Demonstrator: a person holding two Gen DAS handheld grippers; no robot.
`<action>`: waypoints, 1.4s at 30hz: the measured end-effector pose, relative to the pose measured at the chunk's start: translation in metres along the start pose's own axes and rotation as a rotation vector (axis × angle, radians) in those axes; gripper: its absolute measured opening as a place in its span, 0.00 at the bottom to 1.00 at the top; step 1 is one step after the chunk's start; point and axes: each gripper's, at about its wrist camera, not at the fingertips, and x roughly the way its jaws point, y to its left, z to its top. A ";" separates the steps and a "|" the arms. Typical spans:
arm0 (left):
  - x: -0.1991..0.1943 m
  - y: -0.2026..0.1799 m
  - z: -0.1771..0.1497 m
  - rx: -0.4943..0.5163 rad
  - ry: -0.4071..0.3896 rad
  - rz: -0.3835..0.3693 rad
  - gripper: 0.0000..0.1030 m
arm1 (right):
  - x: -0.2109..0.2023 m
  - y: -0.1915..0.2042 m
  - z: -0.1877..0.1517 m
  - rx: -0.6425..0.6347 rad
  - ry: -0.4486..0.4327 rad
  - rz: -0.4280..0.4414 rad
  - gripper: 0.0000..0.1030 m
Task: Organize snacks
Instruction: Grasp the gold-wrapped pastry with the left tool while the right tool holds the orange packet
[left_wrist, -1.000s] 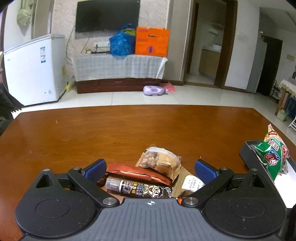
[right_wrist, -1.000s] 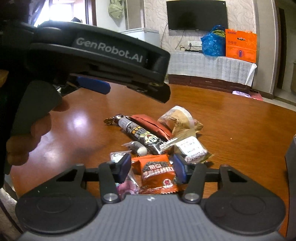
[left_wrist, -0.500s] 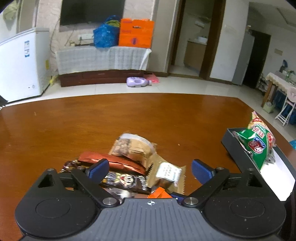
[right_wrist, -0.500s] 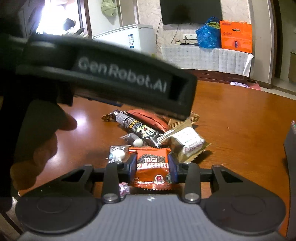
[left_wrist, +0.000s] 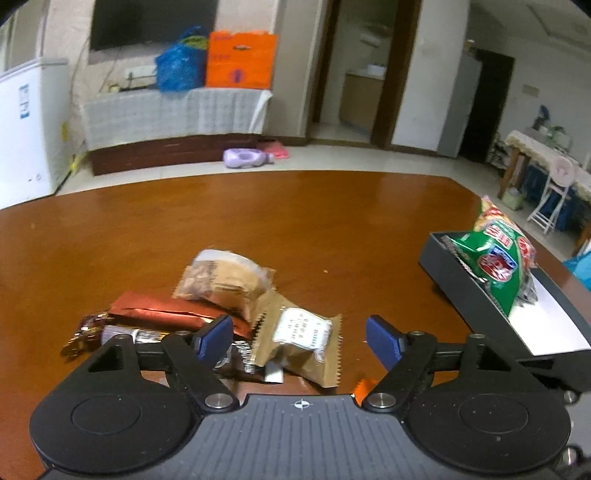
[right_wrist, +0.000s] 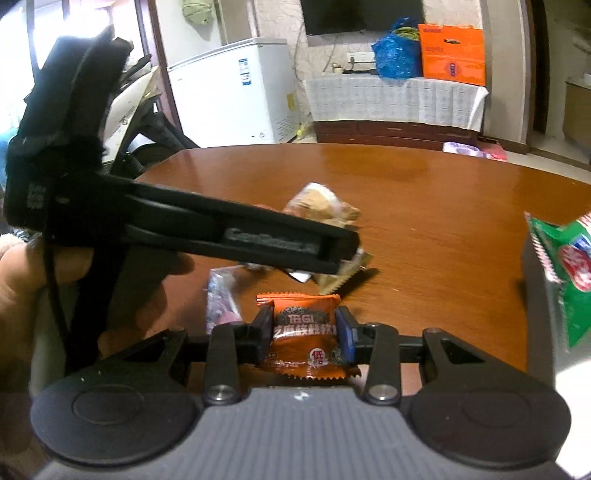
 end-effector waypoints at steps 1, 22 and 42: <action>0.002 -0.002 -0.001 0.007 0.001 -0.012 0.70 | -0.001 -0.006 0.000 0.012 0.005 -0.006 0.36; 0.021 -0.029 -0.010 0.165 0.010 0.055 0.60 | -0.001 -0.016 -0.011 0.020 0.032 -0.015 0.37; 0.023 -0.024 -0.012 0.180 0.036 0.069 0.38 | -0.002 -0.002 -0.023 -0.134 -0.017 -0.079 0.36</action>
